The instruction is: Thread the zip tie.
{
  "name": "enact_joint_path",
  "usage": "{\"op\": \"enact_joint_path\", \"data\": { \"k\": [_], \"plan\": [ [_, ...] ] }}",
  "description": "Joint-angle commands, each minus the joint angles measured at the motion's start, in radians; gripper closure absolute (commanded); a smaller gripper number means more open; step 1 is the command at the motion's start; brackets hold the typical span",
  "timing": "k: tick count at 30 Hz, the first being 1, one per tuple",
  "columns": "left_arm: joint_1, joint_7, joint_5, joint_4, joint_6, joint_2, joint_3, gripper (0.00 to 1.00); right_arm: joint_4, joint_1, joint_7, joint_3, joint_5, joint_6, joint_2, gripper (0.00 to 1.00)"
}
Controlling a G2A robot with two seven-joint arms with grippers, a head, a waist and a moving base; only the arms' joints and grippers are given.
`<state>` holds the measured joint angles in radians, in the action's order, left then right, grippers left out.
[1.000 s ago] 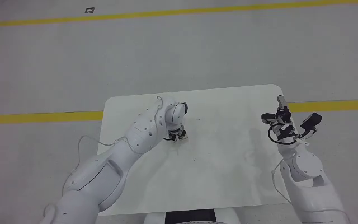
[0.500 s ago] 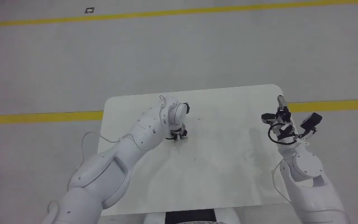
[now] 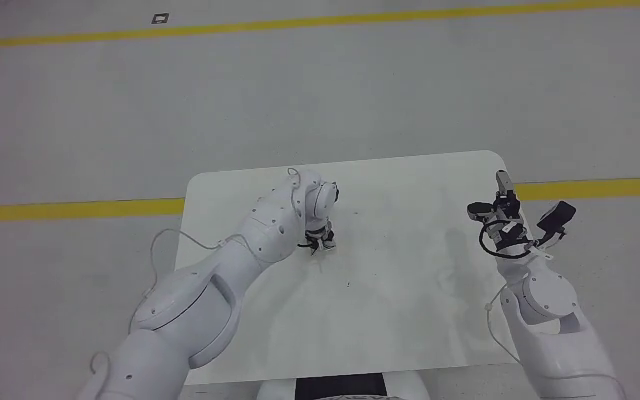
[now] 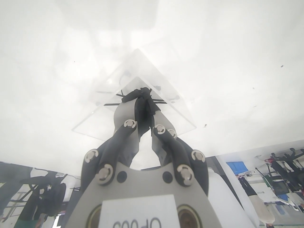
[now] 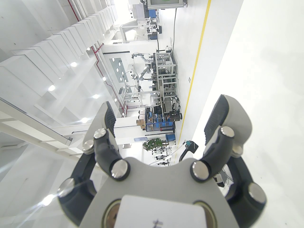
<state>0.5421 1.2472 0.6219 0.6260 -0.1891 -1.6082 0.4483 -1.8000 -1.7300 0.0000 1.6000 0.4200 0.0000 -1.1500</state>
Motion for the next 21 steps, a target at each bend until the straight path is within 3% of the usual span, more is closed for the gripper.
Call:
{"op": "enact_joint_path", "data": {
  "k": [1, 8, 18, 19, 21],
  "plan": [
    [-0.006, -0.002, -0.003, -0.01, 0.0, -0.004, -0.003, 1.0, 0.0, 0.0, 0.0, 0.0, 0.0, 0.0, 0.0, 0.0],
    [-0.028, 0.004, -0.014, -0.009, -0.002, -0.009, -0.001, 1.0, 0.0, 0.0, 0.0, 0.0, 0.0, 0.0, 0.0, 0.0],
    [-0.025, 0.011, -0.016, -0.001, -0.007, -0.006, -0.005, 1.0, 0.0, 0.0, 0.0, 0.0, 0.0, 0.0, 0.0, 0.0],
    [-0.024, 0.01, -0.017, -0.004, -0.006, -0.006, -0.005, 0.84, 0.0, 0.0, 0.0, 0.0, 0.0, 0.0, 0.0, 0.0],
    [-0.025, 0.011, -0.022, -0.012, -0.001, -0.009, -0.007, 0.72, 0.0, 0.0, 0.0, 0.0, 0.0, 0.0, 0.0, 0.0]
  ]
}}
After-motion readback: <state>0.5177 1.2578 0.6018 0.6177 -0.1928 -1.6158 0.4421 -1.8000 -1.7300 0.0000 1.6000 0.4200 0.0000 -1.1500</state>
